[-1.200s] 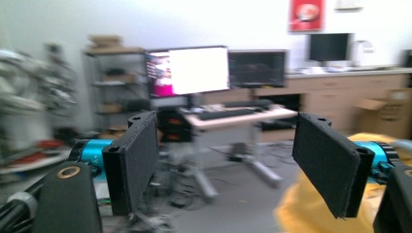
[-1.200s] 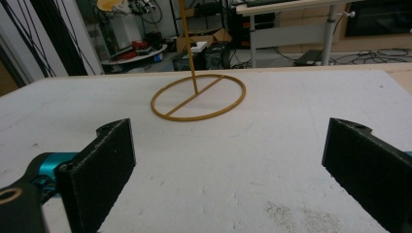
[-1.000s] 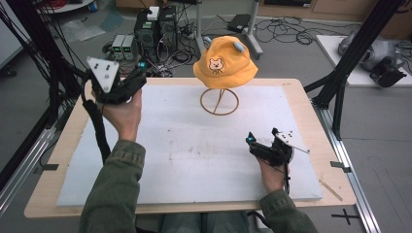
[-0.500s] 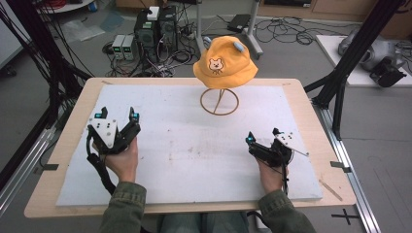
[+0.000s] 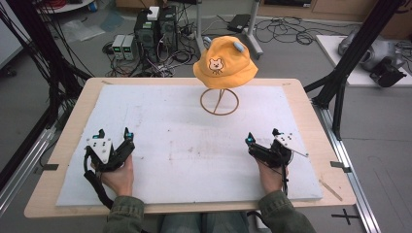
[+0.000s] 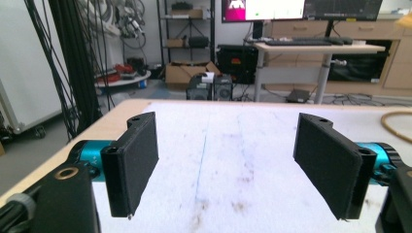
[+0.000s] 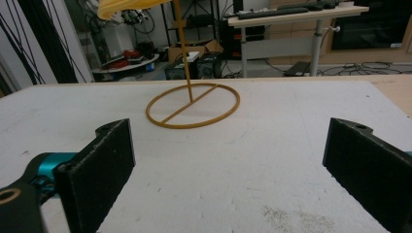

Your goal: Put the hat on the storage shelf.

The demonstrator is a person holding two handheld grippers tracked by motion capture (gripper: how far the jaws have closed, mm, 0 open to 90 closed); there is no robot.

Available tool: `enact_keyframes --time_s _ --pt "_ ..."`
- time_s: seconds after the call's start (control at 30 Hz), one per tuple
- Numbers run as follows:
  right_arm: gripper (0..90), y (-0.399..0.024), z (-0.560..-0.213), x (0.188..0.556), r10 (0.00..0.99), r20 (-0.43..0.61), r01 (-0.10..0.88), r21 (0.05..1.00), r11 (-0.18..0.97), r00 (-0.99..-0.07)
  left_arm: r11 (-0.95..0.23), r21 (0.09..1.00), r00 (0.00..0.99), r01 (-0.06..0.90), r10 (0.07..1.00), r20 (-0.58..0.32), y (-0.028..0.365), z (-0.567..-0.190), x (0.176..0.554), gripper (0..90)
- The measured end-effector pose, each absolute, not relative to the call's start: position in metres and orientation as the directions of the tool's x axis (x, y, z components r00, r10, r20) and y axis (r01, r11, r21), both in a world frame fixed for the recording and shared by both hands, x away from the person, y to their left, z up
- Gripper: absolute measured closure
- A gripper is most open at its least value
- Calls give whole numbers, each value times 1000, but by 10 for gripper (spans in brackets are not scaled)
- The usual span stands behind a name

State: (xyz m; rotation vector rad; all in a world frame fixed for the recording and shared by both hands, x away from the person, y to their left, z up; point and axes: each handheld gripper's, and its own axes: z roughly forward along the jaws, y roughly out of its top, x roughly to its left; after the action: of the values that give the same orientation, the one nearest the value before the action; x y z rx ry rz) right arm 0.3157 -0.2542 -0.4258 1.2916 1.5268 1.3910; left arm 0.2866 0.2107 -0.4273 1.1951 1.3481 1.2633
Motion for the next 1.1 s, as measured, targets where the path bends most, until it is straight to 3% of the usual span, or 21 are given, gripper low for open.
enact_keyframes --time_s 1.1 --pt "43 -249 -428 314 962 108 203 978 -57 -250 -8 997 -109 74 994 16 211 -430 293 247"
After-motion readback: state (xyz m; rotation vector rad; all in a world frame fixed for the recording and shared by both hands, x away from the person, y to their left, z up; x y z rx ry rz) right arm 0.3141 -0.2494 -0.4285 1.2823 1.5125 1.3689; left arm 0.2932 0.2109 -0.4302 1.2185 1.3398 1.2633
